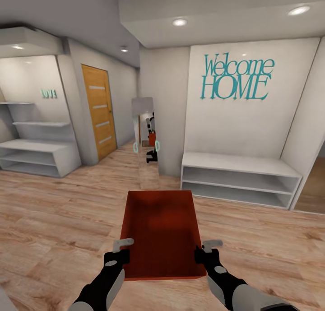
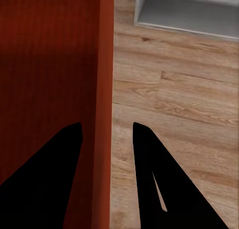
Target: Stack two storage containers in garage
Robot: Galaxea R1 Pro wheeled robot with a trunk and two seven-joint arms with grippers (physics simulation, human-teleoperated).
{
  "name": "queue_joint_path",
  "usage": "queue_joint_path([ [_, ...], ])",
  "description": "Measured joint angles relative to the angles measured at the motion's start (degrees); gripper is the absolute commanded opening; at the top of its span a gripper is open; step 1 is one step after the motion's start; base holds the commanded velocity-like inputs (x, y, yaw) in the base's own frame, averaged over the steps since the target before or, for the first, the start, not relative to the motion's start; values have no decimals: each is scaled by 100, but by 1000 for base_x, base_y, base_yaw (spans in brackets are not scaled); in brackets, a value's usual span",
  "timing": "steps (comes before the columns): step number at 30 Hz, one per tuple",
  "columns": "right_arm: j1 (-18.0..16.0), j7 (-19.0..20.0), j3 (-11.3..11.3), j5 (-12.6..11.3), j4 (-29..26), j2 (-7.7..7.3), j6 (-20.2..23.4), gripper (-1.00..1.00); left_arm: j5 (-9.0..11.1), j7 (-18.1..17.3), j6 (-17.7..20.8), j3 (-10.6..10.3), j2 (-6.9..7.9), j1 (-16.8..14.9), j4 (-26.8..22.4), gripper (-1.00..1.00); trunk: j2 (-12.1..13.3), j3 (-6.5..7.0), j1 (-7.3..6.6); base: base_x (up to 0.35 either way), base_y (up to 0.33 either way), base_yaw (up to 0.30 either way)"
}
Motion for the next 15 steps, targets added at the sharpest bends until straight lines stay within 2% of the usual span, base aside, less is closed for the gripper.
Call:
queue_joint_path([
  [5, 0, 3, -6, 9, 0, -2, 1, -100, -6, 2, 1, 7, -4, 0, 1, -100, 0, 0, 0, 322, 0, 56],
  [15, -1, -2, 0, -2, -1, 2, -3, -100, 2, 0, 1, -5, 3, 1, -6, -100, 0, 23, 0, 322, 0, 218],
])
